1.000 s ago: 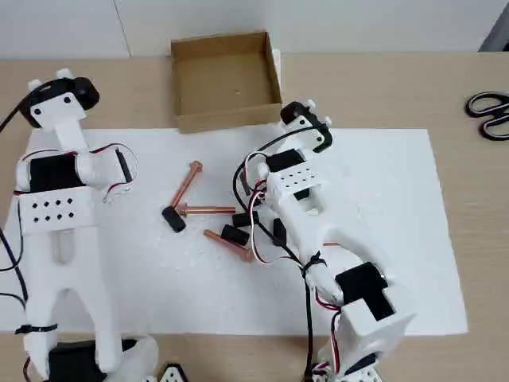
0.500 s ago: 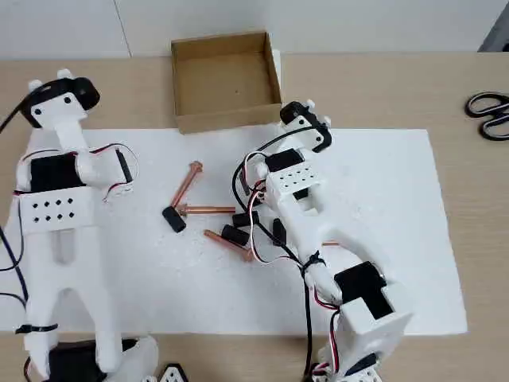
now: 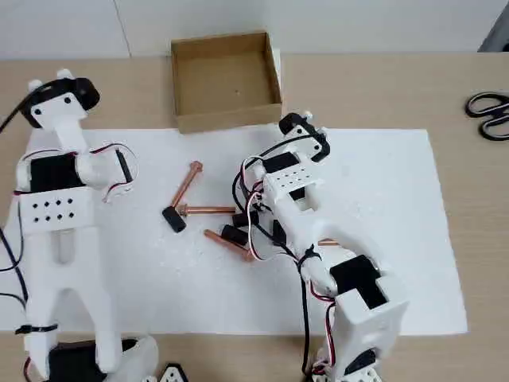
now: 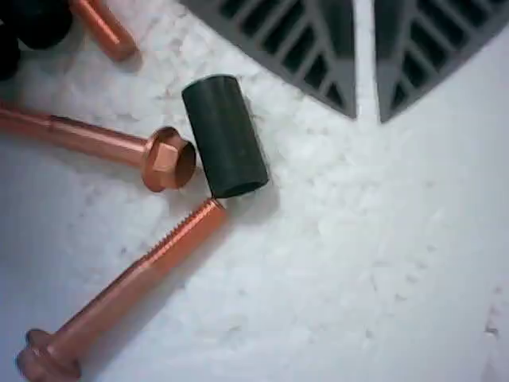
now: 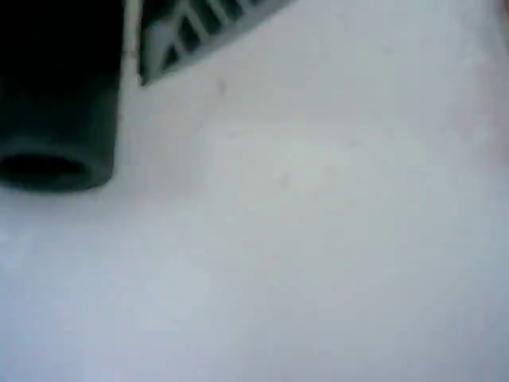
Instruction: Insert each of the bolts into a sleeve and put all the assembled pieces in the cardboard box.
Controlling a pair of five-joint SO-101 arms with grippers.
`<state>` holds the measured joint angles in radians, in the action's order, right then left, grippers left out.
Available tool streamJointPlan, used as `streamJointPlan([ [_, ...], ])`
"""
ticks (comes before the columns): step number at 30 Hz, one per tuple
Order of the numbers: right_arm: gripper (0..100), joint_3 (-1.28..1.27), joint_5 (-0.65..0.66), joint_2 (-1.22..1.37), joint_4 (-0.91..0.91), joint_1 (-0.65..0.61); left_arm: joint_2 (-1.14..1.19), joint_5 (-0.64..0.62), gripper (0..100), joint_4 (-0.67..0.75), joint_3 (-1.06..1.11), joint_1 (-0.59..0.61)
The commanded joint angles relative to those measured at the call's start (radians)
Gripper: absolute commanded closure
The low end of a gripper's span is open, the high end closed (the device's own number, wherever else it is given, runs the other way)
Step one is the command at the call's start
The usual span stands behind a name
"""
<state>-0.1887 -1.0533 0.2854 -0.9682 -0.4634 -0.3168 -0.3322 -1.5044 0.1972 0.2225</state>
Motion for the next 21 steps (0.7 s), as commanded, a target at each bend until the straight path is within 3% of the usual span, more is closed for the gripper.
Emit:
streamJointPlan([
  [1,83.4,0.006,-0.003,0.005,-0.005,0.004,-0.032,-0.003,99,0.018,-0.005,-0.002],
  [7,85.3,0.003,-0.003,0.005,-0.005,0.008,-0.032,-0.003,99,0.018,-0.005,-0.002],
  [10,96.1,0.005,-0.002,0.005,-0.005,0.008,-0.032,-0.003,99,0.02,-0.005,-0.002],
  [21,99.4,0.054,-0.002,-0.004,0.016,0.031,-0.032,-0.003,99,0.02,-0.005,-0.002],
])
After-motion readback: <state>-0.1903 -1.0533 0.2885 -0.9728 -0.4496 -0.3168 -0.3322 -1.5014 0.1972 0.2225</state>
